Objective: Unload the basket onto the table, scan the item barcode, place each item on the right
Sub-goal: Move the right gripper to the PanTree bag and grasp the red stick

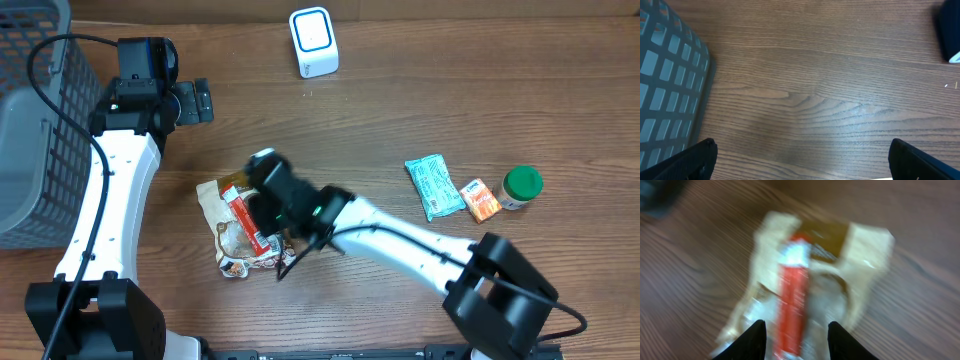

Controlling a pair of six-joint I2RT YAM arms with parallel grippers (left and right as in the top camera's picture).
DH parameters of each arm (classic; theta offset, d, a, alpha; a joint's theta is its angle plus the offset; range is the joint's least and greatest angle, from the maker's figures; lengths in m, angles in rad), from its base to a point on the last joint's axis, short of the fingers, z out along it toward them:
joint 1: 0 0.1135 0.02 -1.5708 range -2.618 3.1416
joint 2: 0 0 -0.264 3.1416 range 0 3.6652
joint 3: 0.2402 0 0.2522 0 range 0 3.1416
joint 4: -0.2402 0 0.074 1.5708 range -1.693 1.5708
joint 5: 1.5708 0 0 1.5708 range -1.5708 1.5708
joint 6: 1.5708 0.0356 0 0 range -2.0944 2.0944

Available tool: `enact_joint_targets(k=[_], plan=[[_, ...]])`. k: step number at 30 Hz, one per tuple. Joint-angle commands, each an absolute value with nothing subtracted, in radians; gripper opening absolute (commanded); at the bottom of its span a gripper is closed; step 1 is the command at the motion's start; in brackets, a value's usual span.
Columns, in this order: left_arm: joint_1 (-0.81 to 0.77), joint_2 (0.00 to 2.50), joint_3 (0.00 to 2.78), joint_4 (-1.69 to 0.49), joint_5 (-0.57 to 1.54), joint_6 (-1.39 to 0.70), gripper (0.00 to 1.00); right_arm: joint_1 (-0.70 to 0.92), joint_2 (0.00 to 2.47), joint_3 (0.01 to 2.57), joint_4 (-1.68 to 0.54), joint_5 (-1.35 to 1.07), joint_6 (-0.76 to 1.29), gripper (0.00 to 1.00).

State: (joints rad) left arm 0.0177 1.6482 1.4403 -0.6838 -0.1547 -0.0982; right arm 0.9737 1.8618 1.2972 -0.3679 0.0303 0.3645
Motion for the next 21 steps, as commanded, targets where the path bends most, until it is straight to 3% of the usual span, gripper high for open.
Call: enact_joint_targets(k=[1,4,13,21], plan=[[0.019,1.647,1.443,-0.682,-0.167,-0.105,1.0,1.045,1.876,1.316,-0.297,0.253,0.327,0.41],[0.019,1.647,1.443,-0.682,-0.167,-0.105,1.0,1.086,1.907,1.316,-0.249,0.35,0.305,0.44],[0.019,1.647,1.443,-0.682,-0.167,-0.105,1.0,1.079,1.981,1.316,-0.247,0.327,0.306,0.46],[0.019,1.647,1.443,-0.682,-0.167,-0.105,1.0,1.078,1.987,1.316,-0.239,0.216,0.306,0.39]])
